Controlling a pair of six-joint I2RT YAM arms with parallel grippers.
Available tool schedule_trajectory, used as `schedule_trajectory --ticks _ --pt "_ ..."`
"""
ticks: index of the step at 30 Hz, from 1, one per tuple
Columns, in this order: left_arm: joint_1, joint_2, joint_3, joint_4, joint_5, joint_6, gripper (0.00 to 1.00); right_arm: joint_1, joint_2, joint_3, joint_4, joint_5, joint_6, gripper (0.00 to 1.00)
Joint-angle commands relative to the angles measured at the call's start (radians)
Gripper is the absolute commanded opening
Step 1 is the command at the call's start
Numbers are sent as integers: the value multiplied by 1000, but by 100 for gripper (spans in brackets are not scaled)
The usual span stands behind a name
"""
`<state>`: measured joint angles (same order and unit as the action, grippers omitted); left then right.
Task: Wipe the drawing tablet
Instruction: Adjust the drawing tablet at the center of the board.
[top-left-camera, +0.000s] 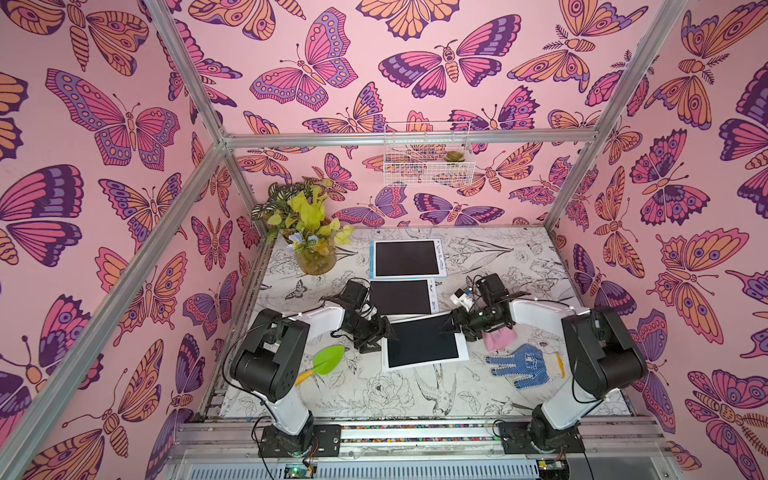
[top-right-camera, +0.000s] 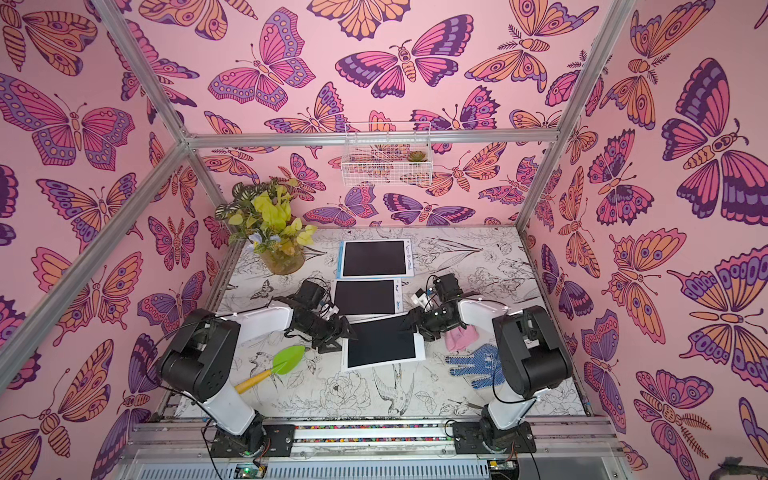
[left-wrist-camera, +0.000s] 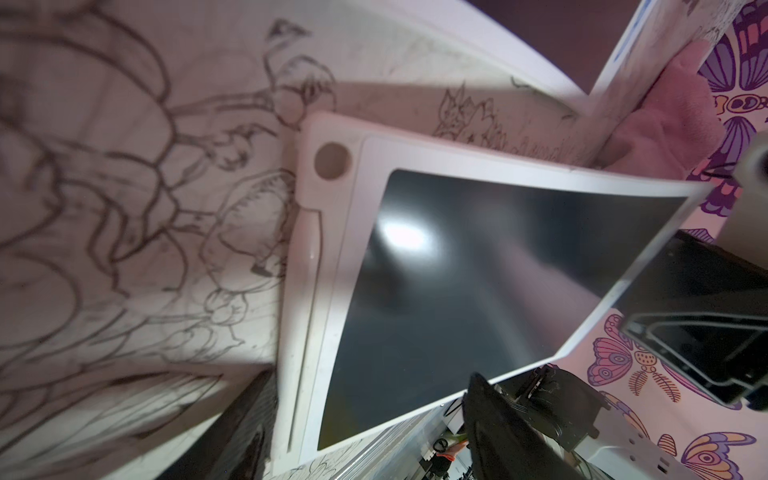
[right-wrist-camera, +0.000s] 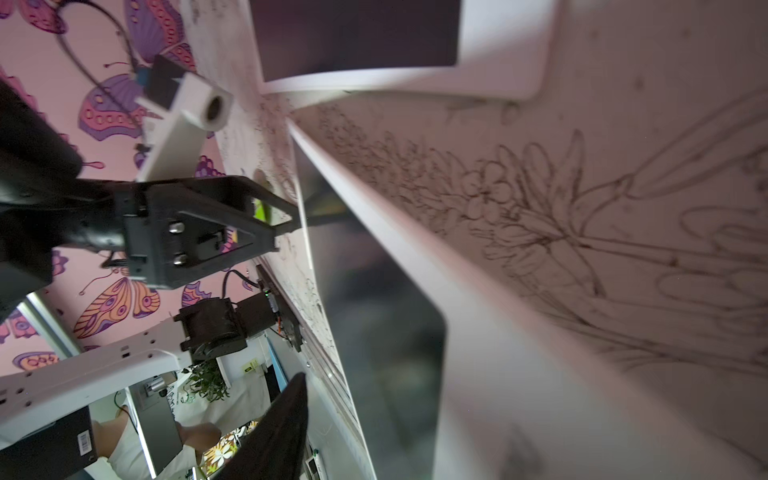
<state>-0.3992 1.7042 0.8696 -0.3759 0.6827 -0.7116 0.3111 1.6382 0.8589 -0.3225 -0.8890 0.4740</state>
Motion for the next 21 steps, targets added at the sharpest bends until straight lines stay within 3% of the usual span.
schedule_trajectory --ticks 1,7,21 --pt "-7 67 -46 7 -117 7 73 11 -58 -12 65 -66 73 54" --pt "-7 71 -31 11 -112 -2 74 15 -138 -28 87 -71 136 44" --pt "-10 51 -20 11 -114 -15 73 19 -237 6 -17 -34 140 18"
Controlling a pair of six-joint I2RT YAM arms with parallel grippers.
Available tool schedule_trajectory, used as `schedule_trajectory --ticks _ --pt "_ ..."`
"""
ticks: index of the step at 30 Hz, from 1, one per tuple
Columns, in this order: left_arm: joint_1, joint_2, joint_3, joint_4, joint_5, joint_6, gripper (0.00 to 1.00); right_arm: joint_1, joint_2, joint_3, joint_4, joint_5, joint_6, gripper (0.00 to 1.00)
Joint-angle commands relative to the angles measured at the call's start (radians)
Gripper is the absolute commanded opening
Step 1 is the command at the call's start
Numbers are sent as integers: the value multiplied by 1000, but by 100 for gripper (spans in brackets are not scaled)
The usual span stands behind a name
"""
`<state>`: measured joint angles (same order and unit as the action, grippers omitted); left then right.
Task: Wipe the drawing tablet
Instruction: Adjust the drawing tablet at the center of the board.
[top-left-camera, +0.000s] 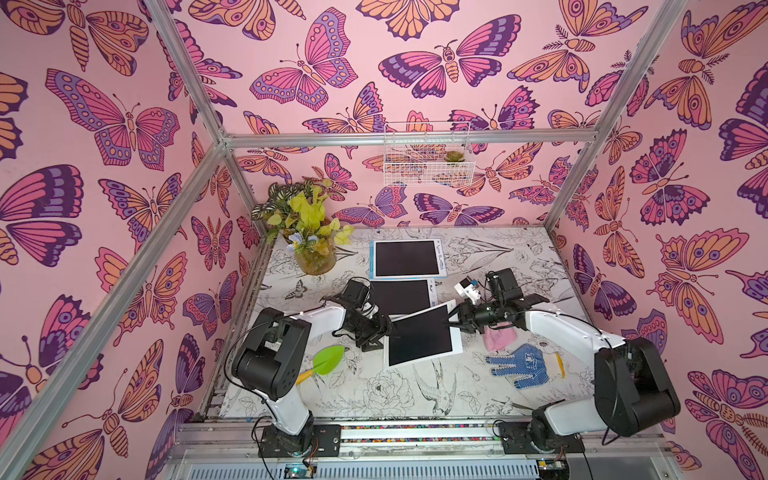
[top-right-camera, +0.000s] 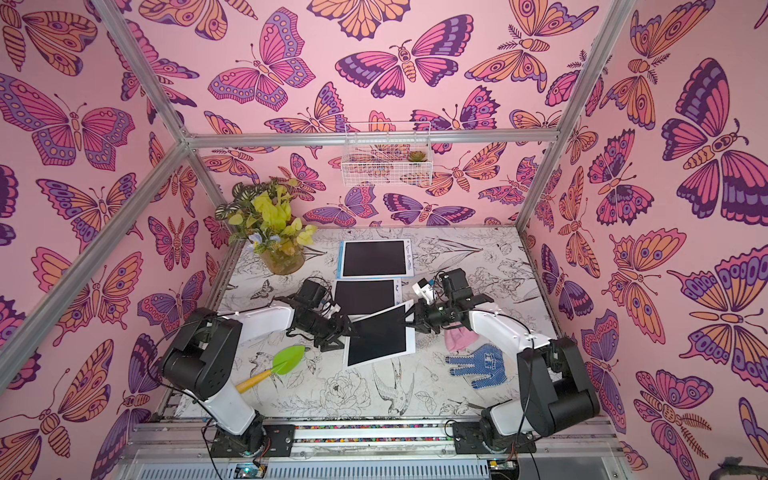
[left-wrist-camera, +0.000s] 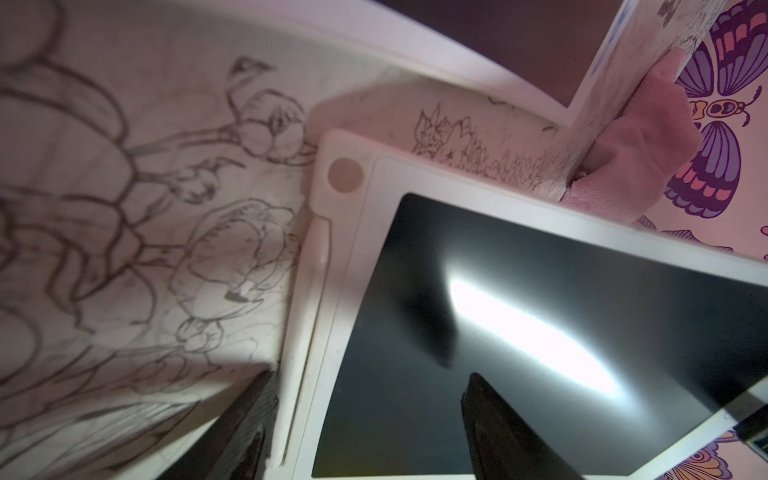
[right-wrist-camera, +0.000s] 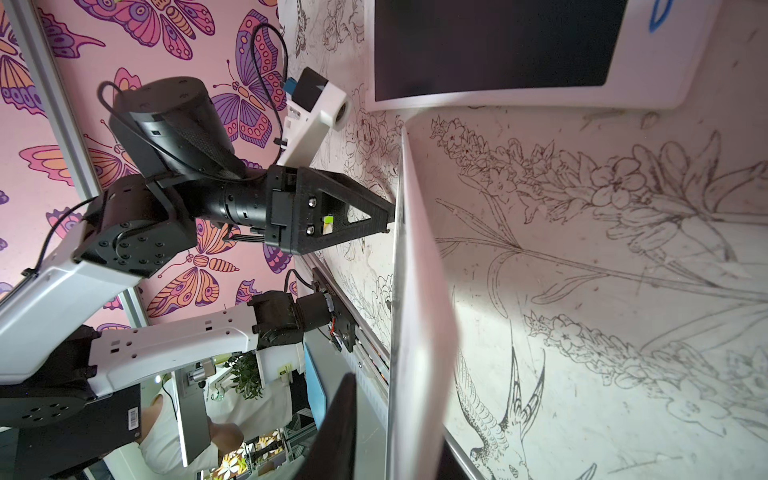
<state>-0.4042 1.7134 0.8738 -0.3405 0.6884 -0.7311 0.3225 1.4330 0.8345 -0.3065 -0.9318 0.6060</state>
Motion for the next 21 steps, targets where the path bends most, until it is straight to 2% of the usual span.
schedule_trajectory --ticks 1,7,11,16,21 --pt "-5 38 -24 -23 -121 3 73 9 -38 33 -37 9 9 17" --pt "-8 19 -19 -27 -123 -7 73 17 -65 58 -81 29 -3 8" --pt "-10 -43 3 -57 -147 -28 73 37 -69 101 -147 58 -49 1" --pt "-10 -148 91 -148 -207 -64 73 74 -87 225 -317 174 -131 0" --pt "-10 -223 169 -202 -240 -96 71 115 -149 362 -502 372 -206 0"
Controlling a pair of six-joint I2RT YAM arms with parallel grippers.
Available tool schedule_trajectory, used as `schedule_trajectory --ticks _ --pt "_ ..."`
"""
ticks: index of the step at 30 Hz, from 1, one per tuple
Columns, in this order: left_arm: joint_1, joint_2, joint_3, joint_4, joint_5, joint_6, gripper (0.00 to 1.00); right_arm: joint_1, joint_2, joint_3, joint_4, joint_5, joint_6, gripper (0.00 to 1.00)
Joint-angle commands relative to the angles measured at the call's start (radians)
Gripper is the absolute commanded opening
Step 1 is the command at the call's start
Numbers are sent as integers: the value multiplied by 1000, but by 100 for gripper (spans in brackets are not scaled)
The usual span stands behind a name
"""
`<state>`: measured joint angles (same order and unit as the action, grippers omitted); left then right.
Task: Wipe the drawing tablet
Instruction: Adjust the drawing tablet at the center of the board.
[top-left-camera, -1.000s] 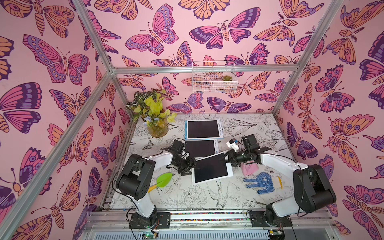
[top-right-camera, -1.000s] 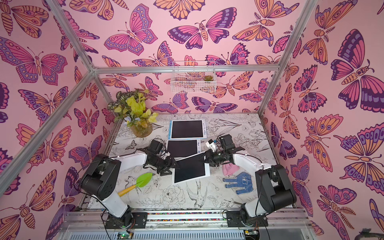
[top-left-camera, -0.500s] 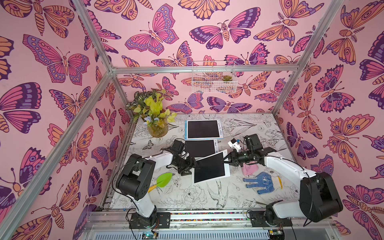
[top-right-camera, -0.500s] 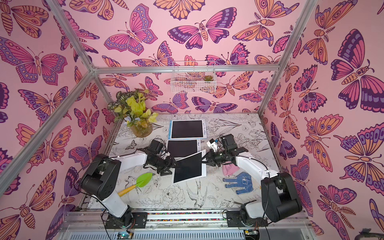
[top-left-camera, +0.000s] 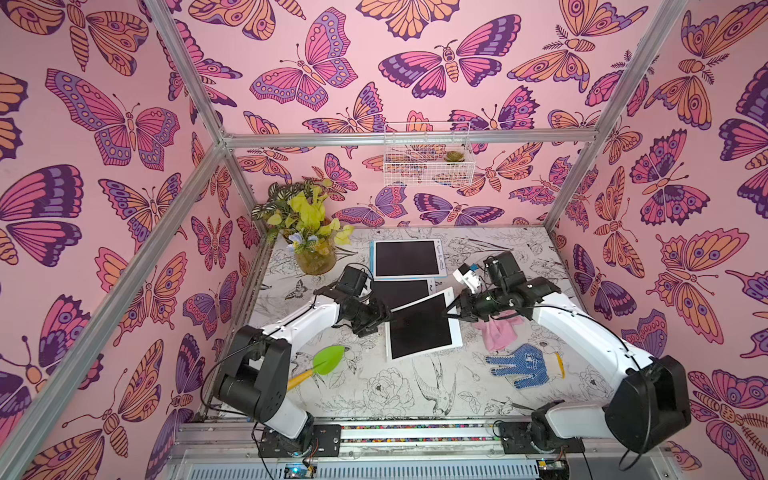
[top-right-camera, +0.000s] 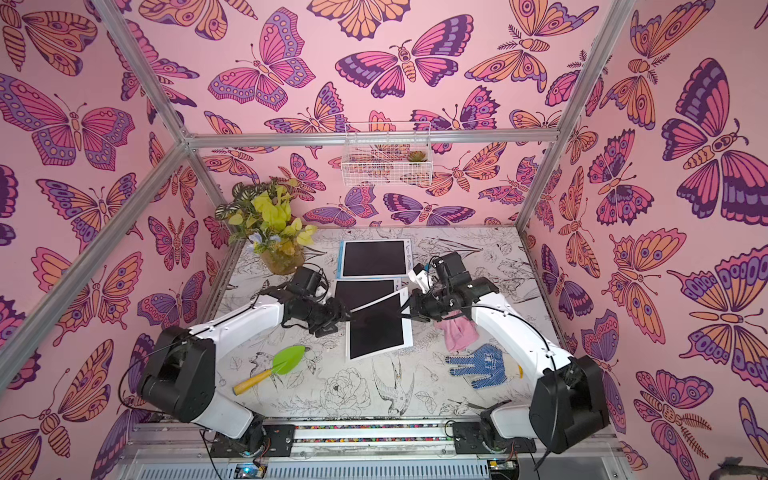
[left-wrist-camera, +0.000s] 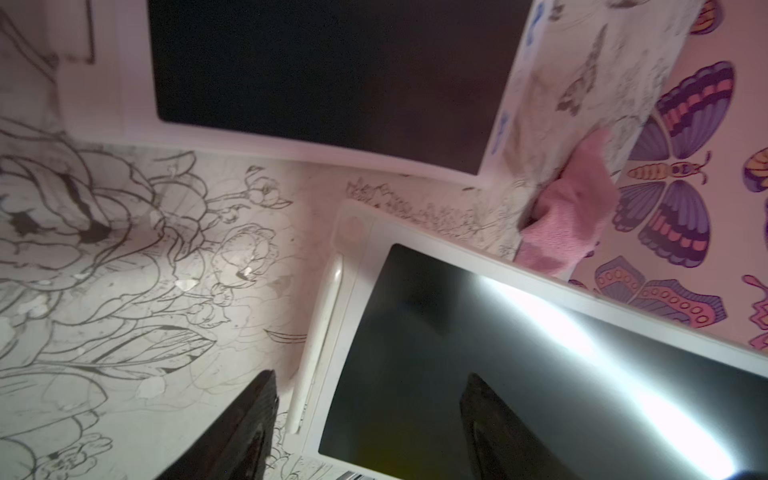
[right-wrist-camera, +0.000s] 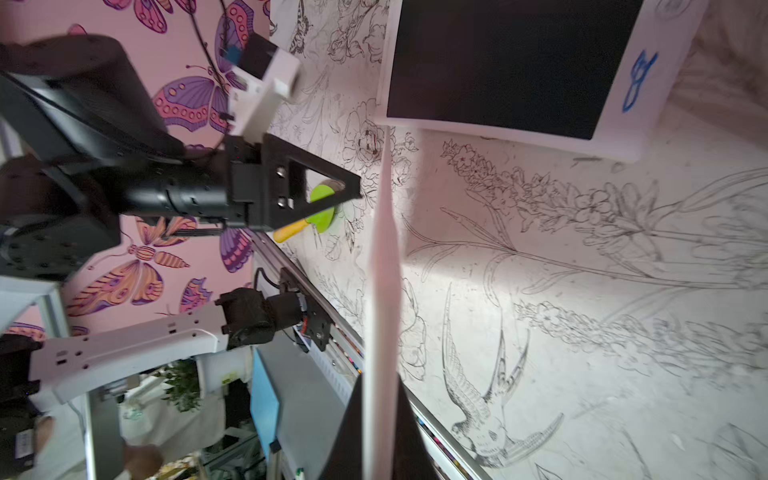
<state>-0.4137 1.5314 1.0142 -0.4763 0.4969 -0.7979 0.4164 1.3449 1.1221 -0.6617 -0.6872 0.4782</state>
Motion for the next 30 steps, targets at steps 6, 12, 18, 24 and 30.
schedule_trajectory --ticks 6,12,18,24,30 --pt "0 -118 83 -81 -69 -158 66 134 -183 102 -205 416 -251 0" --pt "14 -144 142 -91 -94 -363 64 260 -307 -17 88 578 -477 0" --pt "55 -91 236 -98 -56 -478 66 369 -294 -79 323 689 -782 0" --pt "78 -12 316 -87 -3 -525 68 449 -215 -80 443 832 -995 0" --pt "95 27 322 -38 24 -569 60 547 -149 -107 606 998 -1186 0"
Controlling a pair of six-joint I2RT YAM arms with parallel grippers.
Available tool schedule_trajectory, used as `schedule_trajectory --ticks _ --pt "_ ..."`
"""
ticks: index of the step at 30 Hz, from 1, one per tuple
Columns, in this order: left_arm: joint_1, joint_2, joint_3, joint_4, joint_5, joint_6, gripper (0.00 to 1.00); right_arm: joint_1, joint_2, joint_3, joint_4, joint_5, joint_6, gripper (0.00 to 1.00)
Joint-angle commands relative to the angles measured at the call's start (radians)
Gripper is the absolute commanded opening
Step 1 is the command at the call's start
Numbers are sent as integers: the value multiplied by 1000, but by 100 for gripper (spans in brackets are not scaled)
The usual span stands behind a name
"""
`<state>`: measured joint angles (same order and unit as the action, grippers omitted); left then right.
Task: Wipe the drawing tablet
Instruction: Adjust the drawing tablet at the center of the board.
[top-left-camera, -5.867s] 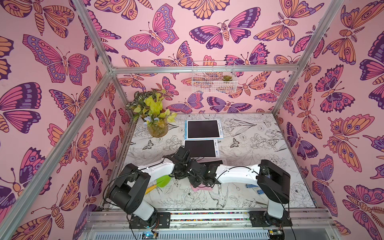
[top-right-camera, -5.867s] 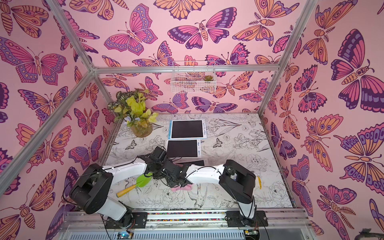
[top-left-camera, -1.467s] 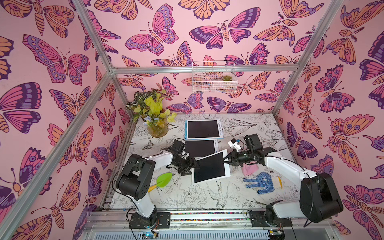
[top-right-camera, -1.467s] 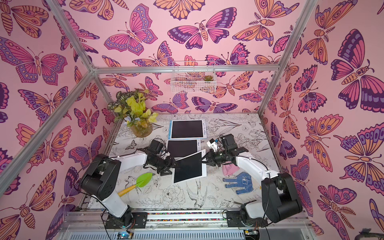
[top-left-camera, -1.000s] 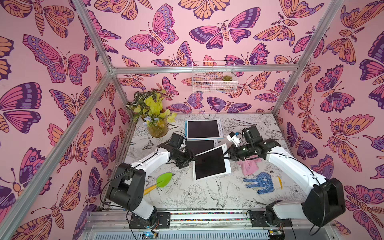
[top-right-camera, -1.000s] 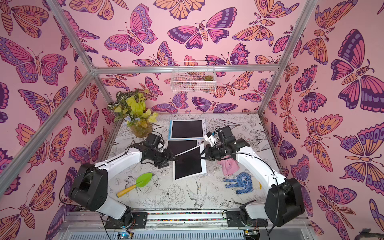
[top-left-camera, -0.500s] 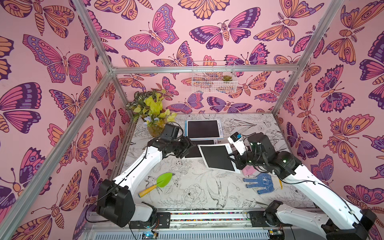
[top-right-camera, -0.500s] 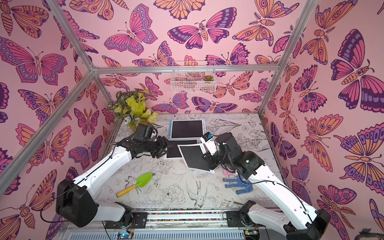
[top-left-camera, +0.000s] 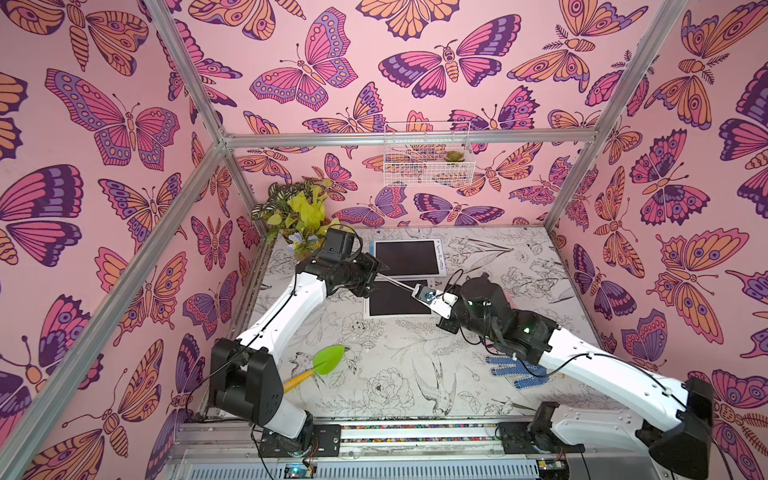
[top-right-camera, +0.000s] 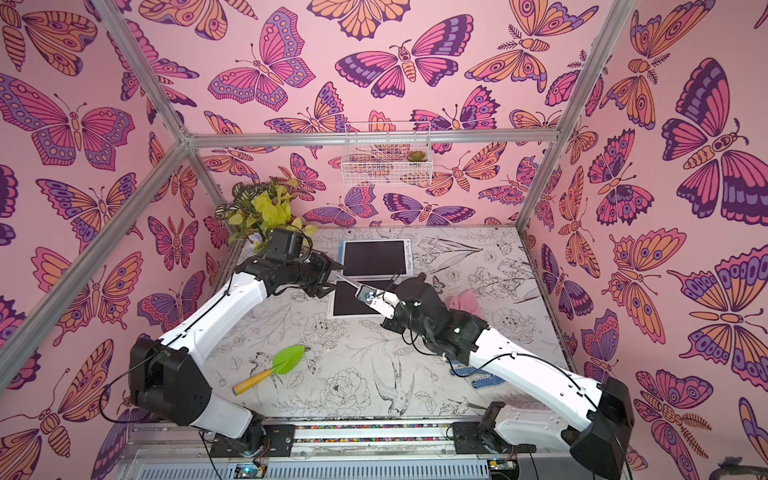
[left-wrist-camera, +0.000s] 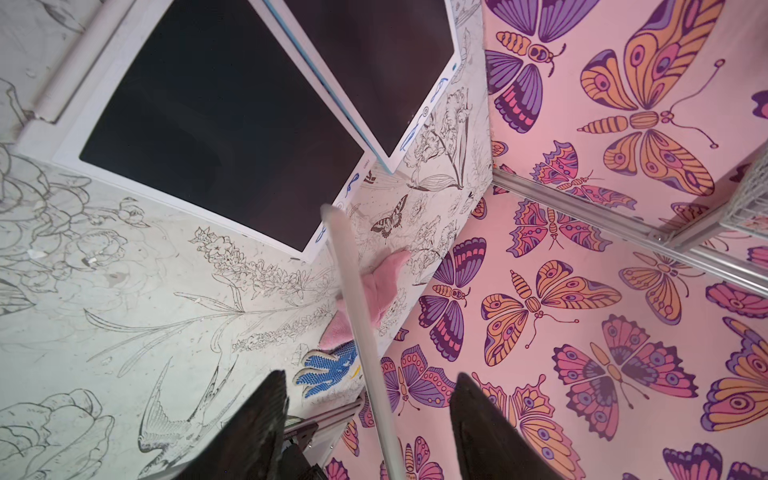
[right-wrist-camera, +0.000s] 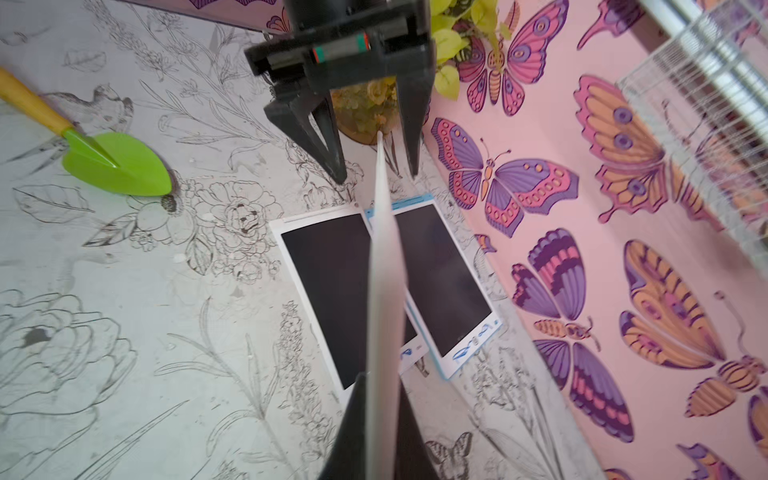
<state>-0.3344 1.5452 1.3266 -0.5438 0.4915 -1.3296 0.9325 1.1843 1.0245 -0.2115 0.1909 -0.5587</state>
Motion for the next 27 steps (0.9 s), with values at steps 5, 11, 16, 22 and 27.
schedule_trajectory --ticks 5,11,16,22,27 --pt "41 18 -4 96 31 -64 30 75 60 -45 257 200 -267 0" --pt "60 13 -60 242 45 -119 0 98 89 -71 314 263 -282 6" --pt "82 17 -96 402 39 -158 0 106 47 -59 303 411 -139 64" --pt "97 40 -97 601 -7 -165 0 -6 -108 60 -109 244 498 84" --pt "94 59 -128 822 -48 -172 0 -227 -146 90 -204 -230 1065 87"
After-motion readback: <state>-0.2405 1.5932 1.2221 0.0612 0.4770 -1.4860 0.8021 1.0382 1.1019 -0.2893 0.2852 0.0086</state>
